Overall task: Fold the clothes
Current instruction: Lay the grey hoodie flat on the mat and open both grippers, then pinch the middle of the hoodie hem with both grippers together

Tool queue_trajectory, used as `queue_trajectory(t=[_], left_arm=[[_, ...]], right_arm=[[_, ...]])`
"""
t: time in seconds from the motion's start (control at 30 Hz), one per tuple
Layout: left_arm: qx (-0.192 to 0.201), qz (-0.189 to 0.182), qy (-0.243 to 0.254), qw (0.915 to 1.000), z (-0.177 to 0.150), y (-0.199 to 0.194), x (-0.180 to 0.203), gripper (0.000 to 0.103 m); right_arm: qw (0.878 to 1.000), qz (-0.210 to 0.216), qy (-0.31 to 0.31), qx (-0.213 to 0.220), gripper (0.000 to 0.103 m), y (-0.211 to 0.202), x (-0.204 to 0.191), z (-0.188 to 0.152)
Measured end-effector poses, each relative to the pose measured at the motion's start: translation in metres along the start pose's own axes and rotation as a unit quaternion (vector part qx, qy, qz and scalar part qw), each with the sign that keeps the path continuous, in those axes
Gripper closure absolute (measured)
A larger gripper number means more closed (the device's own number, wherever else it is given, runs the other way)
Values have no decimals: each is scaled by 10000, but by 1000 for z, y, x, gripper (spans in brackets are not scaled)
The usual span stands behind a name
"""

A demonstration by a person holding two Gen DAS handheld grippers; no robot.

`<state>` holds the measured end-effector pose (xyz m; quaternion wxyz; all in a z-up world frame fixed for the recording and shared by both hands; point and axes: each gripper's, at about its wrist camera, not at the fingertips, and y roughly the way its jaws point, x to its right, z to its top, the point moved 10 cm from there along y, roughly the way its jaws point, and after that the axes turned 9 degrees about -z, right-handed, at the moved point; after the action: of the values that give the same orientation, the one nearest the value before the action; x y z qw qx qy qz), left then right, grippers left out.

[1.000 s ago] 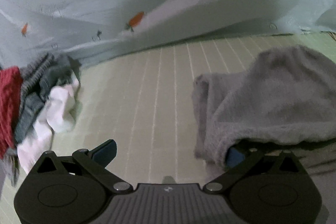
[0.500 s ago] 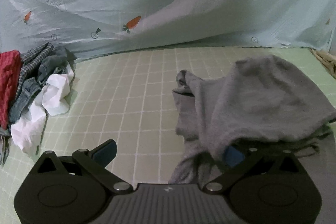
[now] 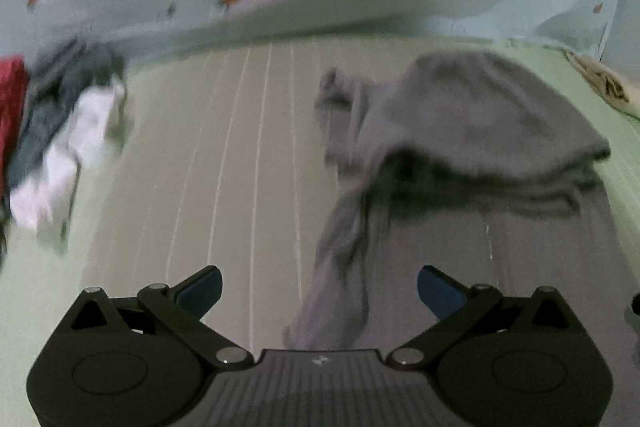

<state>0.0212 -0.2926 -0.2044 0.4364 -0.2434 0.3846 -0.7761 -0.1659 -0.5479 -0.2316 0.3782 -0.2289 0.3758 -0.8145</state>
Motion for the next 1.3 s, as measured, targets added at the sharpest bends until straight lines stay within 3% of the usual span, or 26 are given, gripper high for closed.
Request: queue_trajectory(t=[0.33, 0.73, 0.83, 0.87, 0.93, 0.97, 1.07, 1.3], left_arm=[[-686, -380, -380, 9962, -76, -20, -8, 7], [-1060, -794, -366, 9905, -108, -21, 12, 32], [-1082, -940, -456, 9886, -109, -21, 16, 50], [-1083, -1004, -495, 9878, -109, -21, 17, 63], [-1087, -1090, -549, 9866, -107, -21, 19, 76], [-1098, -1099, -548, 9863, -106, -21, 21, 78], [-1079, -1082, -534, 9868, -99, -23, 25, 84], [-253, -1567, -763, 9844, -25, -58, 40, 88]], right_arm=[[9976, 272, 227, -589, 3, -4, -7, -41], [9952, 657, -211, -698, 1, -18, -28, -61], [9949, 724, -246, -662, 15, -23, -28, -61], [9949, 728, -278, -634, 29, -25, -28, -60], [9930, 949, -237, -669, 48, -29, -32, -59], [9911, 1108, -187, -715, 62, -31, -34, -59], [9861, 1430, -28, -841, 85, -33, -40, -54], [9803, 1916, 361, -327, 87, -55, -42, 8]])
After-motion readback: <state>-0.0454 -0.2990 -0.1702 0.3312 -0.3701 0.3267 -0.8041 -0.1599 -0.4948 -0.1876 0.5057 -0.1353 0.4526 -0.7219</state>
